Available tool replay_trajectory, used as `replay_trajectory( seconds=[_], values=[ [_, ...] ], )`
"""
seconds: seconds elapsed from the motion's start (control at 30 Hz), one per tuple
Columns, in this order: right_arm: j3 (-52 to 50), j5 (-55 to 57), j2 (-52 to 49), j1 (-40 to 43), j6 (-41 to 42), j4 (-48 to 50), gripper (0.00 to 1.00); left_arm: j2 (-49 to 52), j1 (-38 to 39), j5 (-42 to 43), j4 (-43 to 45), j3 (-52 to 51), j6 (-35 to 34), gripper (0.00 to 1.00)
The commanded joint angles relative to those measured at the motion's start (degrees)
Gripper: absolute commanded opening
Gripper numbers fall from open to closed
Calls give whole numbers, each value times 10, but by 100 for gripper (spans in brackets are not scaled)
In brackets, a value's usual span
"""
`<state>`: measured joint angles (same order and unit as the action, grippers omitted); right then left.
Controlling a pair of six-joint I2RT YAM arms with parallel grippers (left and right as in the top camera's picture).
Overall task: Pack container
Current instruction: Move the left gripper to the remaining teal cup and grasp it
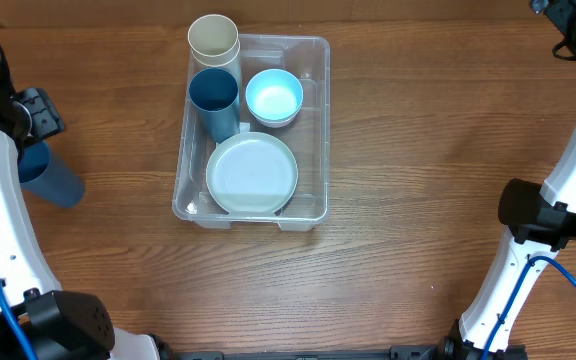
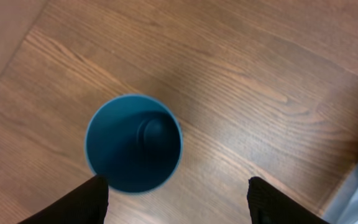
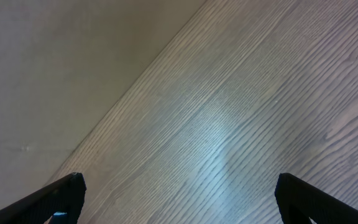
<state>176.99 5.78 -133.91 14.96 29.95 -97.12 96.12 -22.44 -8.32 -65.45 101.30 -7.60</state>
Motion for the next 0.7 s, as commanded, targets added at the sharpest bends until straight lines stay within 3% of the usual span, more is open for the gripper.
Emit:
replay_trajectory(
  seconds=[0.0,0.33,0.43,0.6,0.63,0.67],
  values=[
    [3,2,5,0,-2,1,100,-7,-1,-7,39,-61,1,71],
    [3,2,5,0,-2,1,100,7,-2,-13,175,-195,14,83],
    [3,2,5,0,-2,1,100,26,-2,-13,182,-203,14,80],
    [3,2,5,0,-2,1,100,50,-2,-8,181,-203,11,11],
    [3,2,5,0,-2,1,100,50,-2,4,179,-203,11,4],
    [3,2,5,0,-2,1,100,50,-2,18,177,-202,11,4]
  ],
)
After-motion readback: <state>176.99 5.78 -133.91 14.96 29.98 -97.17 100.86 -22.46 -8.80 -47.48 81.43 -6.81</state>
